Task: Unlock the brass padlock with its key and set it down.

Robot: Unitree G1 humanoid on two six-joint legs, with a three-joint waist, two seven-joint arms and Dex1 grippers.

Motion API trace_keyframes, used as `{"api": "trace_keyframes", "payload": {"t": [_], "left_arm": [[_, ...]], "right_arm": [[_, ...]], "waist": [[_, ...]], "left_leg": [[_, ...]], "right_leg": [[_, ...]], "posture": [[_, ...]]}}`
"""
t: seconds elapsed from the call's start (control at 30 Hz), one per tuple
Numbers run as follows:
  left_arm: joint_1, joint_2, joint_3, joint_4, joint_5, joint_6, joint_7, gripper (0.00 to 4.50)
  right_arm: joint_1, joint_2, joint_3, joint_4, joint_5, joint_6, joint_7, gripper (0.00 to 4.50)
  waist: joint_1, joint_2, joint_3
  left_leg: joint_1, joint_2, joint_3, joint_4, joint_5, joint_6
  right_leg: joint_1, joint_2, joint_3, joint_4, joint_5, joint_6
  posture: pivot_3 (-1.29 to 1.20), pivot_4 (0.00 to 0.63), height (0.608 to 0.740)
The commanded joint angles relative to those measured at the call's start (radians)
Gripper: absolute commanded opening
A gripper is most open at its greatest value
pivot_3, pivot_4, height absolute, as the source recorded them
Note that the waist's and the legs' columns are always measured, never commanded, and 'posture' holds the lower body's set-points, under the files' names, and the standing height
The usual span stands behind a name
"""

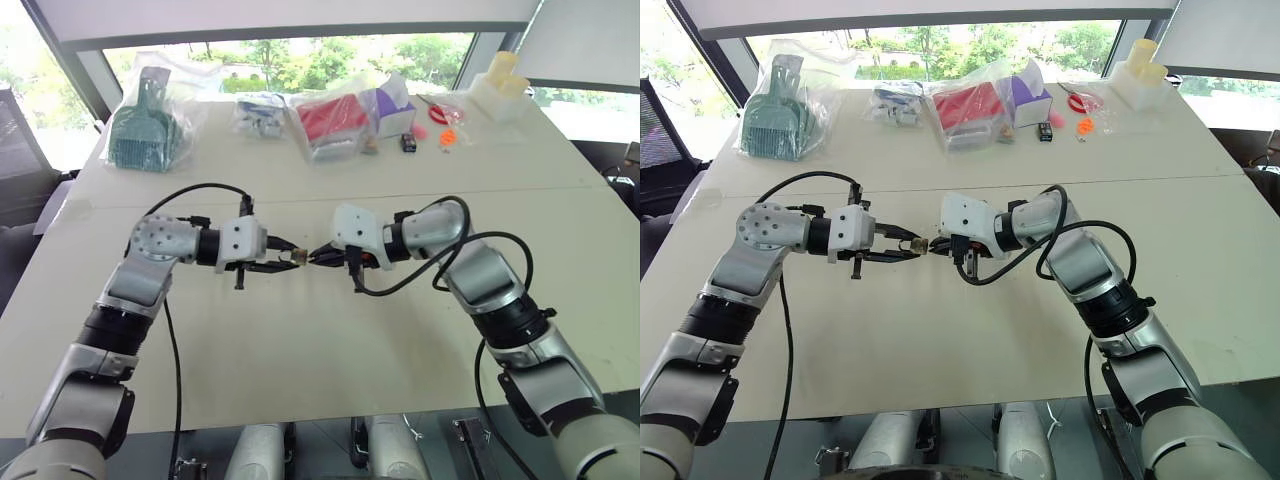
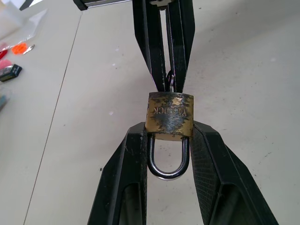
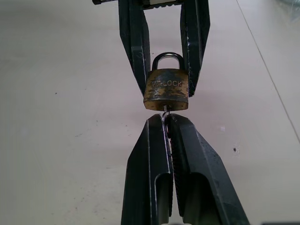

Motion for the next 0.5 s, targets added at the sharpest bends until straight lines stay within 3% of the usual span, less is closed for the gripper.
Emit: {"api": "trace_keyframes", "payload": {"t": [0.03,0.1,0.17,0.27,0.37,0.5], "left_arm": [[-0.042,0.007,0.029,0.035,0.043,-0.044,0.057,0.74],[-0.047,0.0,0.032,0.047,0.04,-0.057,0.063,0.74],[-0.048,-0.005,0.037,0.054,0.032,-0.054,0.067,0.74],[-0.045,-0.01,0.048,0.05,0.002,-0.012,0.068,0.74],[-0.044,-0.026,0.078,0.03,-0.055,0.084,0.07,0.74],[-0.047,-0.034,0.126,0.007,-0.165,0.282,0.061,0.74]], "right_arm": [[-0.003,0.027,0.02,-0.089,0.072,0.062,0.026,0.03],[-0.001,0.036,0.013,-0.097,0.073,0.081,0.01,0.03],[0.009,0.047,0.009,-0.099,0.043,-0.023,-0.024,0.03],[0.026,0.033,0.039,-0.064,-0.068,-0.273,-0.107,0.03],[0.023,-0.034,0.102,0.054,-0.263,-0.638,-0.223,0.03],[-0.005,-0.097,0.135,0.198,-0.512,-1.022,-0.47,0.03]], "waist": [[0.0,0.0,0.0],[0.0,0.0,0.0],[0.0,0.0,0.0],[-0.001,0.0,0.0],[-0.001,0.0,0.0],[-0.003,0.0,0.0]], "left_leg": [[0.0,0.0,0.0,0.0,0.0,0.0],[0.0,0.0,0.0,0.0,0.0,0.0],[0.0,0.0,0.0,0.0,0.0,0.0],[0.0,0.0,0.0,0.0,0.0,0.0],[0.0,0.0,0.0,0.0,0.0,0.0],[0.0,0.0,0.001,0.0,0.0,0.0]], "right_leg": [[0.0,0.0,0.0,0.0,0.0,0.0],[0.0,0.0,0.0,0.0,0.0,0.0],[0.0,0.0,0.0,0.0,0.0,0.0],[0.0,0.0,0.0,0.0,0.0,0.0],[-0.001,0.0,0.0,0.0,0.0,0.0],[-0.001,0.0,0.0,0.0,0.0,0.0]], "posture": [[0.0,0.15,0.74],[0.0,0.15,0.74],[0.0,0.15,0.74],[0.0,0.15,0.74],[0.0,0.15,0.74],[0.0,0.15,0.74]]}}
